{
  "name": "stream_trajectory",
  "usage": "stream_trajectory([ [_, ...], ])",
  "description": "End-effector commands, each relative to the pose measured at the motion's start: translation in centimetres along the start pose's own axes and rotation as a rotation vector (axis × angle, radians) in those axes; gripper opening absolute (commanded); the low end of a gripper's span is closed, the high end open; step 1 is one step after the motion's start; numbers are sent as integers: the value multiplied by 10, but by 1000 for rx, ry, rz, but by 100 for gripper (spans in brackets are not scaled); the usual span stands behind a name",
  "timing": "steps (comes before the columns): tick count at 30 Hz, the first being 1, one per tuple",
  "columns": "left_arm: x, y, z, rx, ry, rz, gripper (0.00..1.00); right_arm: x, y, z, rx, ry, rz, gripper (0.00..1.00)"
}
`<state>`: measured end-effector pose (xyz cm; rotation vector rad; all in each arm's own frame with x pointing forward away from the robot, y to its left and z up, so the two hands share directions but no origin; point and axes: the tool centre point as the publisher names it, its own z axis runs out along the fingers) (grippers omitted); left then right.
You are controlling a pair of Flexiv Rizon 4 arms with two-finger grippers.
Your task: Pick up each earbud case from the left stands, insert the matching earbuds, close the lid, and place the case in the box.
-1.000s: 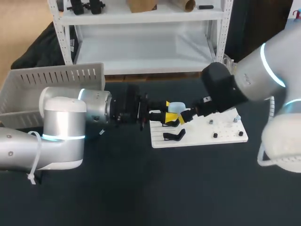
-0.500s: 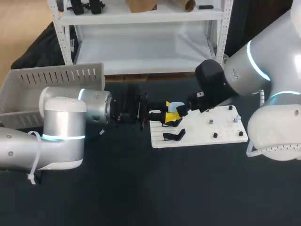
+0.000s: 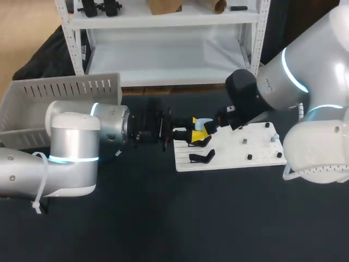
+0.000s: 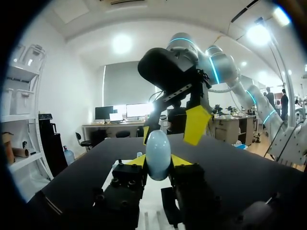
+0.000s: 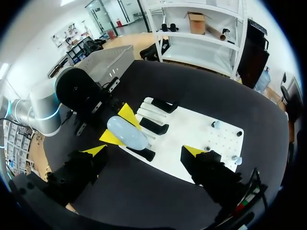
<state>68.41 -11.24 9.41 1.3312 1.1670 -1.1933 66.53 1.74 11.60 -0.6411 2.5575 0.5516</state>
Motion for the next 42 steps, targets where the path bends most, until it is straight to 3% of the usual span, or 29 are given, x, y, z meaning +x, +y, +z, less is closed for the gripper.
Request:
stream_trajectory([
  [1,1,1,0,4,-1,0,0,-1,-1,2,15,-5,4,100],
  [19,1,1,0,4,-1,0,0,-5,-5,7,23,-9,17,100],
  [42,1,1,0,4,-1,0,0,-23,-5,-12,52,-48,-3,100],
])
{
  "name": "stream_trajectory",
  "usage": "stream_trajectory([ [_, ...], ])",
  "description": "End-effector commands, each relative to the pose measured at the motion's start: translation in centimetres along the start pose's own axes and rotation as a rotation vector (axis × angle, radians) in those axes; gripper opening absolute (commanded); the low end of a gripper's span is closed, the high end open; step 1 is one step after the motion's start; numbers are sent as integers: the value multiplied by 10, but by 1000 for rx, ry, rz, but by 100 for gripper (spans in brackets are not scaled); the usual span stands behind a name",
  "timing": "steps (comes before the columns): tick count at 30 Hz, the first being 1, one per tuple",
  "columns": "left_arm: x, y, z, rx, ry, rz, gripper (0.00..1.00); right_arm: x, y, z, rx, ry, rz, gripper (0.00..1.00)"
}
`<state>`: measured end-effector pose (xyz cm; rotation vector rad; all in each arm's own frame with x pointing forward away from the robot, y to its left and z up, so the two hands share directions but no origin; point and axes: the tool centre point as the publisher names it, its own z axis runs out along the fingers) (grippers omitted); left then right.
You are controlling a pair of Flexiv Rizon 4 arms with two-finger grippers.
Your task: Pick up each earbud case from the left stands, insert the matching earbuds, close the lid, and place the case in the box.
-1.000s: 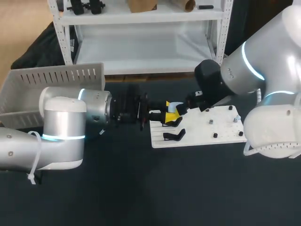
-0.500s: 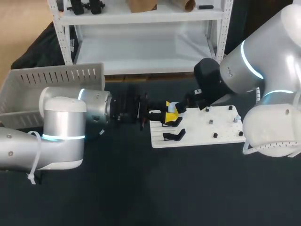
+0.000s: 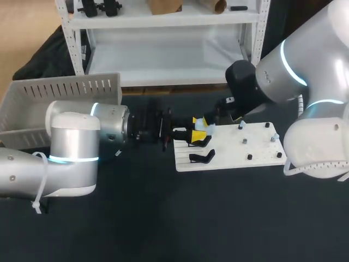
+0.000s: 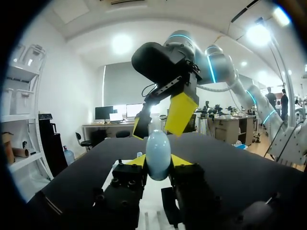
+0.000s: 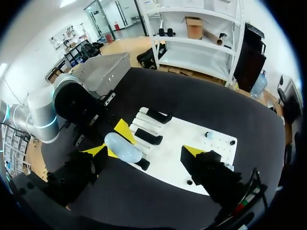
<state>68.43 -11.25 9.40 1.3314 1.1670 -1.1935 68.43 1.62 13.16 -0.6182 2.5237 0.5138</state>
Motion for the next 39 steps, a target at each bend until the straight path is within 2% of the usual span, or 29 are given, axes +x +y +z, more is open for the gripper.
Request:
stream_trajectory([
  [1,1,1,0,3,-1,0,0,-2,1,-7,19,-16,0,100],
  [6,1,1,0,3,-1,0,0,3,7,-12,5,-11,-6,100],
  [16,1,1,0,3,-1,0,0,20,6,1,-4,42,7,100],
  [39,1,1,0,3,-1,0,0,10,-8,9,9,43,27,100],
])
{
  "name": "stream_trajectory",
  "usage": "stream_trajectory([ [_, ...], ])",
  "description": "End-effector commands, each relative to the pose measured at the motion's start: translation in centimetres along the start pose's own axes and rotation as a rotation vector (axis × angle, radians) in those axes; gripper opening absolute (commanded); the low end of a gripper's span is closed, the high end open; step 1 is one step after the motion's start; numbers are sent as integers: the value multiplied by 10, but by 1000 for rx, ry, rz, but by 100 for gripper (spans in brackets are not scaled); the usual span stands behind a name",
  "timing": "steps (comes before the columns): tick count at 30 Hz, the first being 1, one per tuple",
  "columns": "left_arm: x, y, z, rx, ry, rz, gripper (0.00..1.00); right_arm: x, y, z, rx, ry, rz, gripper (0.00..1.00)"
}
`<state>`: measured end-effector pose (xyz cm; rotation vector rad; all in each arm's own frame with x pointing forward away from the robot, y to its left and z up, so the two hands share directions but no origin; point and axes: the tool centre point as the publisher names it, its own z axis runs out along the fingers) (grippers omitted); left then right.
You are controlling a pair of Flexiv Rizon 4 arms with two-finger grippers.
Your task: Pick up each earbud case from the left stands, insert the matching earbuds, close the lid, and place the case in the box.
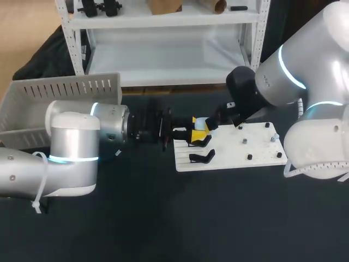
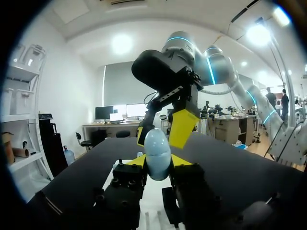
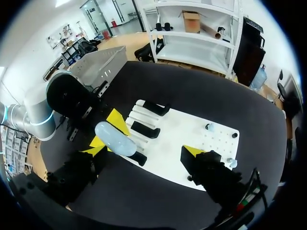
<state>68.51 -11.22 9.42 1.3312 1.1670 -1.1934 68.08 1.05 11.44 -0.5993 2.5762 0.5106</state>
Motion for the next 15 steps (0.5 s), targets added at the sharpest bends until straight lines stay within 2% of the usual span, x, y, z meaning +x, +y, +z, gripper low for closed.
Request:
stream_trajectory([
  [1,1,0,0,4,-1,0,0,-5,-1,-2,5,-1,-2,100],
  [10,1,0,0,4,-1,0,0,-18,-2,-20,18,-47,-23,100],
  [15,1,0,0,4,-1,0,0,-13,-24,-41,106,-54,-58,100],
])
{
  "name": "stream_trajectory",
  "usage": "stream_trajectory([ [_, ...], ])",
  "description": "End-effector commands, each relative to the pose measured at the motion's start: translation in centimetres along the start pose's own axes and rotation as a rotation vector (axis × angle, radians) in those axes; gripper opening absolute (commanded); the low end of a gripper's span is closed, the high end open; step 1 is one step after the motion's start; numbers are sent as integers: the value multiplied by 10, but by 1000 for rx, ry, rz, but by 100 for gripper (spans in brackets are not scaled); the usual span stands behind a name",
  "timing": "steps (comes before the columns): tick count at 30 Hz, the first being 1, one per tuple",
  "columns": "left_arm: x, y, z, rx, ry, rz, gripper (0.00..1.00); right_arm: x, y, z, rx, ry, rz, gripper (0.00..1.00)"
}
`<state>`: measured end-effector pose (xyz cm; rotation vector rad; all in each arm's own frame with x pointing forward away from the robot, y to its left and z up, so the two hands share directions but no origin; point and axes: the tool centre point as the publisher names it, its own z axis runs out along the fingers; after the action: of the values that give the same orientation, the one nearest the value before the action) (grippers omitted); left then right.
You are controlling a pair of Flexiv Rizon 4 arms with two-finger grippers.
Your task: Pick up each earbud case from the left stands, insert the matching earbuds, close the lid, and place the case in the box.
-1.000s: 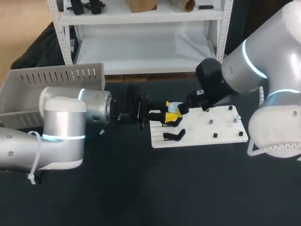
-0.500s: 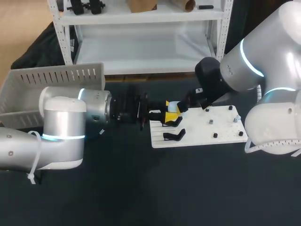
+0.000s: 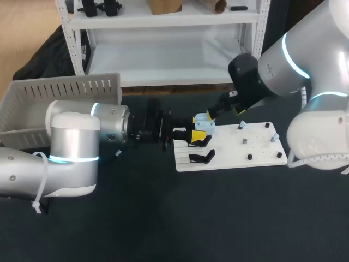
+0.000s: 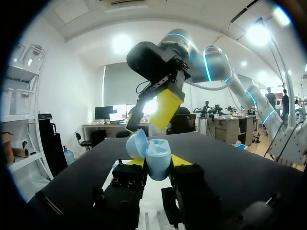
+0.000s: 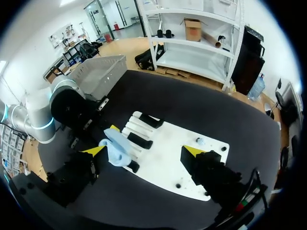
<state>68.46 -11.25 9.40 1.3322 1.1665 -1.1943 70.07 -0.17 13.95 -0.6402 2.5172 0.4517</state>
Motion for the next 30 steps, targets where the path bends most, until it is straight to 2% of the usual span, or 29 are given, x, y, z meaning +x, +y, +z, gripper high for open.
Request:
stream_trajectory([
  [1,1,1,0,2,-1,0,0,13,-17,-26,88,-9,1,100],
  [5,1,1,0,2,-1,0,0,28,-48,-38,207,22,0,100],
  [10,1,1,0,2,-1,0,0,56,-85,-44,344,77,8,100],
  [14,1,1,0,2,-1,0,0,74,-103,-45,407,114,8,100],
  [20,1,1,0,2,-1,0,0,91,-120,-42,436,141,0,100],
  [28,1,1,0,2,-1,0,0,99,-124,-28,433,176,-47,100],
  [30,1,1,0,2,-1,0,0,99,-125,-24,433,185,-54,96],
])
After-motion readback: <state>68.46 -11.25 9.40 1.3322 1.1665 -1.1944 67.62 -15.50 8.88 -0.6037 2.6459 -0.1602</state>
